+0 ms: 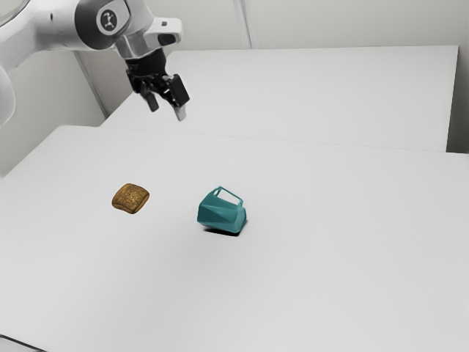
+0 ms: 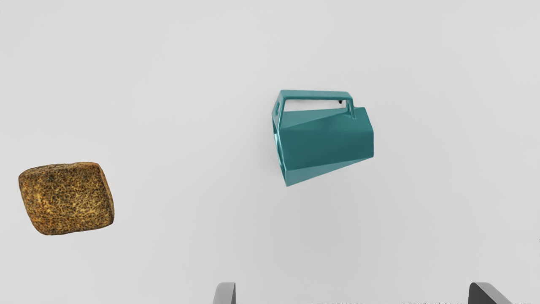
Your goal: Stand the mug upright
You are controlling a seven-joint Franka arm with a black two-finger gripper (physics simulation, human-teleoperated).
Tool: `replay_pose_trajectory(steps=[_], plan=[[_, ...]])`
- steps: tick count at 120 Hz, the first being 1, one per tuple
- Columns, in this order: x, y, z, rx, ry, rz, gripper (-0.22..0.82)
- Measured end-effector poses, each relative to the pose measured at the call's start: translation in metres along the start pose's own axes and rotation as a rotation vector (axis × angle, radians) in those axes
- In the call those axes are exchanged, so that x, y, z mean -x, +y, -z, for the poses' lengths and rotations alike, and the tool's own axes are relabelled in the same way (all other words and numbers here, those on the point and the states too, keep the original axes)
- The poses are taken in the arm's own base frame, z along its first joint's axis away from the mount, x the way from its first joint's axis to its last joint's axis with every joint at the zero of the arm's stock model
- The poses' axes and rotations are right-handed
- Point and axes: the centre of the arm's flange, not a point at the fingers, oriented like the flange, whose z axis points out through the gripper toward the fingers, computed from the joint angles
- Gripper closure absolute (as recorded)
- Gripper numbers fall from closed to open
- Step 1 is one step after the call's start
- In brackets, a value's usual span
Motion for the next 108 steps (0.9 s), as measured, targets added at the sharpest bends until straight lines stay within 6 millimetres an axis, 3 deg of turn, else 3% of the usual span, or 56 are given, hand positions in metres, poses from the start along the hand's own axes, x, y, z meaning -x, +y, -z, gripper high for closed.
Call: replay_pose_trajectory(steps=[41,75,84,100,108], plan=[[0.011,-0.003,-0.003,-0.008,-0.052,0.117,0.00],[0.010,-0.003,-0.071,0.203,-0.121,0.152,0.00],[0.010,-0.028,-0.093,0.280,-0.110,0.170,0.00],[0.018,-0.110,-0.145,0.440,-0.067,0.258,0.00],[0.018,-0.130,-0.170,0.513,-0.045,0.263,0.00]])
